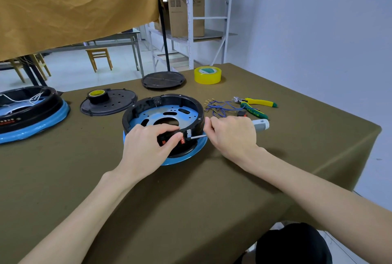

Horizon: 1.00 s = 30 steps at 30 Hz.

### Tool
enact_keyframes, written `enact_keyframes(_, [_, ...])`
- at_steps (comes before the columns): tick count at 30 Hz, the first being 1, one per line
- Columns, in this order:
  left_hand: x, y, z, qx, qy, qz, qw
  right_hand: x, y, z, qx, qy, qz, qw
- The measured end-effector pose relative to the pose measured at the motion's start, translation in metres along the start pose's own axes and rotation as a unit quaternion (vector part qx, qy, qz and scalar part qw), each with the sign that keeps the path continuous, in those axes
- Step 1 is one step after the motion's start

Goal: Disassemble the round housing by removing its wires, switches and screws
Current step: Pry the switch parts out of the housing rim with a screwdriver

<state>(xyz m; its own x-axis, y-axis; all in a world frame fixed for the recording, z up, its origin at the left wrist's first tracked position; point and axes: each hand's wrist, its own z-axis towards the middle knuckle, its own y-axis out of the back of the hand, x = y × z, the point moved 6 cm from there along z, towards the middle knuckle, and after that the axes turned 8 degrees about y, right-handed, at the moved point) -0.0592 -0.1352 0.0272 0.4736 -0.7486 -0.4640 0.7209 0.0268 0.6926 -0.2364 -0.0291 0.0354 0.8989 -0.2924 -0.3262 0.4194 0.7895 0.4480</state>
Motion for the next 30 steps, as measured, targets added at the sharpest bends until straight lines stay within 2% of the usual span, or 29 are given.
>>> enact_keyframes(9, [0.002,-0.001,0.001,0.03,-0.012,0.0,0.999,0.006,0.005,0.003,0.016,0.007,-0.003,1.0])
enact_keyframes(18, [-0.002,-0.003,0.002,0.015,0.003,0.008,1.0,0.001,-0.019,0.023,-0.027,0.128,0.125,0.984])
enact_keyframes(25, [-0.008,-0.002,0.003,0.021,-0.004,0.027,0.999,0.002,-0.03,0.032,-0.017,0.19,0.197,0.962])
enact_keyframes(28, [-0.007,-0.001,0.003,0.03,-0.009,0.026,0.999,0.006,-0.028,0.044,-0.002,0.241,0.191,0.952])
enact_keyframes(30, [-0.006,-0.001,0.004,0.03,-0.009,0.021,0.999,0.007,-0.027,0.044,0.013,0.232,0.182,0.955])
